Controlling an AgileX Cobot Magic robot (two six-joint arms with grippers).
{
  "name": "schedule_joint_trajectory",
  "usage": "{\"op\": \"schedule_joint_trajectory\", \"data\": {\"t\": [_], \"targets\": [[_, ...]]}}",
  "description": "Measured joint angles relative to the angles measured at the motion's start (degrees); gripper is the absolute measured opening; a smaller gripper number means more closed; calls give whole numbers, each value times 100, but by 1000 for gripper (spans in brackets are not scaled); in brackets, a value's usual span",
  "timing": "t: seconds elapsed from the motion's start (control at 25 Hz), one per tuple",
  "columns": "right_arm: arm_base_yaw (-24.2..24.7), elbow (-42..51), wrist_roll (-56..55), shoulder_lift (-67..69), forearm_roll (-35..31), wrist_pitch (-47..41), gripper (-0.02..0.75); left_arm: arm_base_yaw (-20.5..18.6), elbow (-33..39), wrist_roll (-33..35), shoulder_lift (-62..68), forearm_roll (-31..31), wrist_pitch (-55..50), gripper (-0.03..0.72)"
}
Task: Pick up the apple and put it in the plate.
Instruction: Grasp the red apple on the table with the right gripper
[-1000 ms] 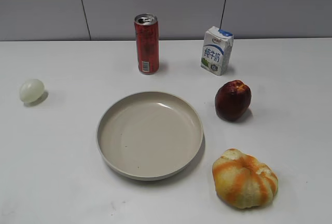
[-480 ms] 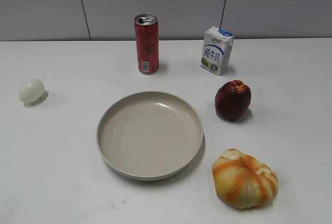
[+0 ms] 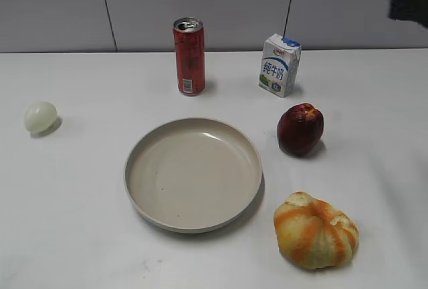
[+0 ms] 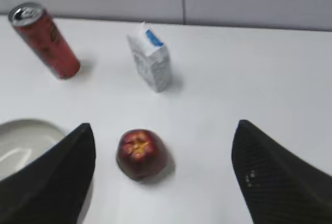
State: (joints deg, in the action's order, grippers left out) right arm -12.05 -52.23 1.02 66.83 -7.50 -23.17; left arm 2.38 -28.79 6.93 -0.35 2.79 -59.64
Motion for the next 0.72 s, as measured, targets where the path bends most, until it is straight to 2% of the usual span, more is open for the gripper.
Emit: {"op": "schedule_joint_trajectory", "data": {"t": [0.08, 0.28, 0.48, 0.72], "targets": [[-419, -765, 36, 981, 42, -727, 647, 0, 0, 0, 0, 0, 0, 239], [-729, -1507, 47, 2185, 175, -1440, 646, 0, 0, 0, 0, 0, 0, 239], [-787, -1966, 47, 3470, 235, -1644, 645, 0, 0, 0, 0, 0, 0, 239], [-788, -2115, 55, 4312, 301, -1589, 632, 0, 0, 0, 0, 0, 0, 239]]}}
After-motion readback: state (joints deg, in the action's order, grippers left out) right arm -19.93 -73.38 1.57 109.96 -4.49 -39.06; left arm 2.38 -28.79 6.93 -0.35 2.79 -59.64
